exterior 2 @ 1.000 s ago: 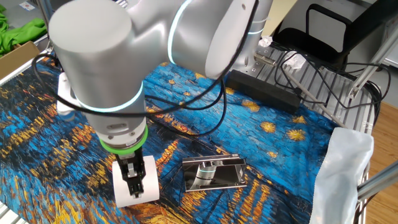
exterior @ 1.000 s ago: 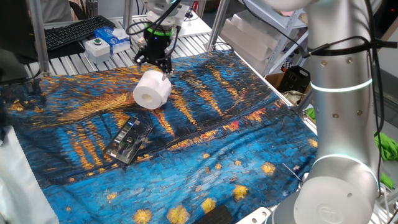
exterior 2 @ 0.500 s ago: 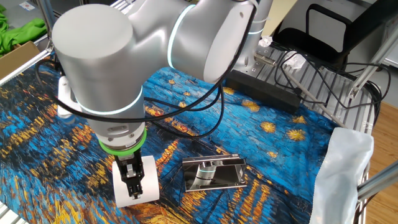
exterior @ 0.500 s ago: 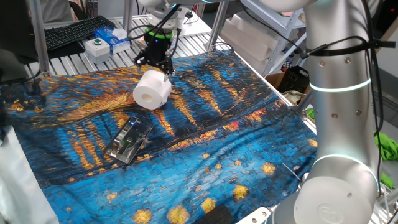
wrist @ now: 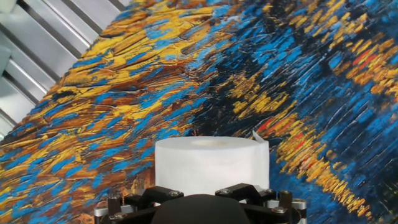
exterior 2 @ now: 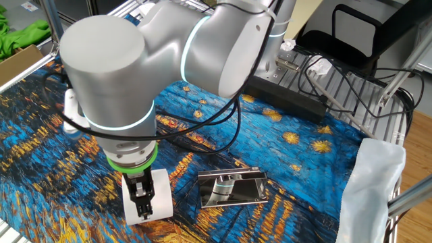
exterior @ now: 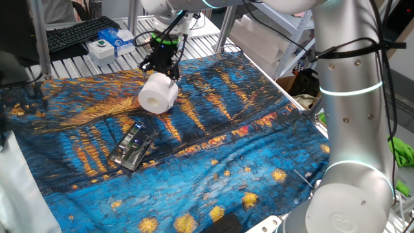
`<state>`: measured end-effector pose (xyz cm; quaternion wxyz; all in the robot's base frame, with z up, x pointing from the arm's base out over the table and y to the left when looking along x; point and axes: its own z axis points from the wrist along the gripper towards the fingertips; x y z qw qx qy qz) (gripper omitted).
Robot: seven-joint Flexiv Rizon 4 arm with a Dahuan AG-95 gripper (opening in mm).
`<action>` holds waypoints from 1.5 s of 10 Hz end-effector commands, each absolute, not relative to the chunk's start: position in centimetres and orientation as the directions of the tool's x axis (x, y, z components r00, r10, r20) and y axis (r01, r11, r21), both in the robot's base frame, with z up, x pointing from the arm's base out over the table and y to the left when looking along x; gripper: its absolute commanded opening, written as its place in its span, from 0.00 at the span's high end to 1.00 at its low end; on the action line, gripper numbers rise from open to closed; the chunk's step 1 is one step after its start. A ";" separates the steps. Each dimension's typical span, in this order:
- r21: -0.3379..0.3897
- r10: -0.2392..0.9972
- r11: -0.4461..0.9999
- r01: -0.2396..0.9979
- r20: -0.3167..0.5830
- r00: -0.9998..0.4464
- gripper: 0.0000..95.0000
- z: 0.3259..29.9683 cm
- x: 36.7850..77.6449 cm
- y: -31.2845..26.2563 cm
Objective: Put the toilet paper on its holder
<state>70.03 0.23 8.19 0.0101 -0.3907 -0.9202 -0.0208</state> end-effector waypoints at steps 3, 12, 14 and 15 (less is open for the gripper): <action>0.041 0.721 0.691 0.721 0.026 -0.693 0.00 7.6 70.0 0.2; 0.017 0.672 0.740 0.672 -0.008 -0.740 0.00 6.8 70.0 0.1; 0.017 0.671 0.742 0.671 -0.007 -0.742 0.00 6.6 70.0 -0.1; 0.018 0.671 0.742 0.671 -0.008 -0.742 0.00 6.5 69.9 -0.1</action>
